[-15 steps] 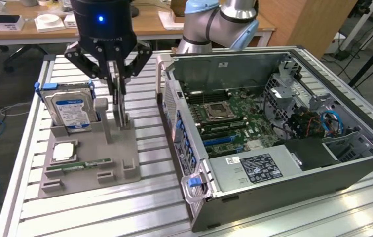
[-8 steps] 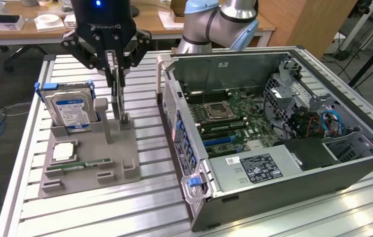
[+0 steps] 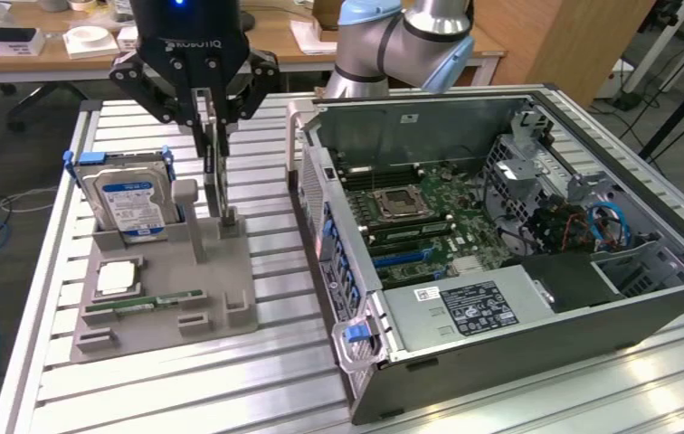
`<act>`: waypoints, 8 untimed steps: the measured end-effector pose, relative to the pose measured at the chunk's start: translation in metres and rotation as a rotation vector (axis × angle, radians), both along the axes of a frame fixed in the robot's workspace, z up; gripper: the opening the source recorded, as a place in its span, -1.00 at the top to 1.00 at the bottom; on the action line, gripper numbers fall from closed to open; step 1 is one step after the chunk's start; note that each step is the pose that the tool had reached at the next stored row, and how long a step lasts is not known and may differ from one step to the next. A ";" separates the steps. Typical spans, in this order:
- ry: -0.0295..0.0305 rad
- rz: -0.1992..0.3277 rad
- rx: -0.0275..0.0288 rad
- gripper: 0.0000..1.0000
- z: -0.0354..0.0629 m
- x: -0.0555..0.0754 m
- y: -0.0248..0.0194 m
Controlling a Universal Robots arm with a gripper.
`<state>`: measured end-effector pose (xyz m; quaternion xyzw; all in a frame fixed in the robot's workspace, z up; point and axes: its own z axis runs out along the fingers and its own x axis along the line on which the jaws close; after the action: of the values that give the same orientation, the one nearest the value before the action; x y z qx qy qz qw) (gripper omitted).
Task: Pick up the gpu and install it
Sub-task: 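Pick up the gpu and move the gpu toward the slot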
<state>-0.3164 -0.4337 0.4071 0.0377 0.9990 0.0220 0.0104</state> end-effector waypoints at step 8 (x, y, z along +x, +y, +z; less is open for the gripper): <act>0.0003 0.000 0.0000 0.47 0.0000 0.011 0.0000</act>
<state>-0.3052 -0.4338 0.4071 0.0378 0.9990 0.0220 0.0103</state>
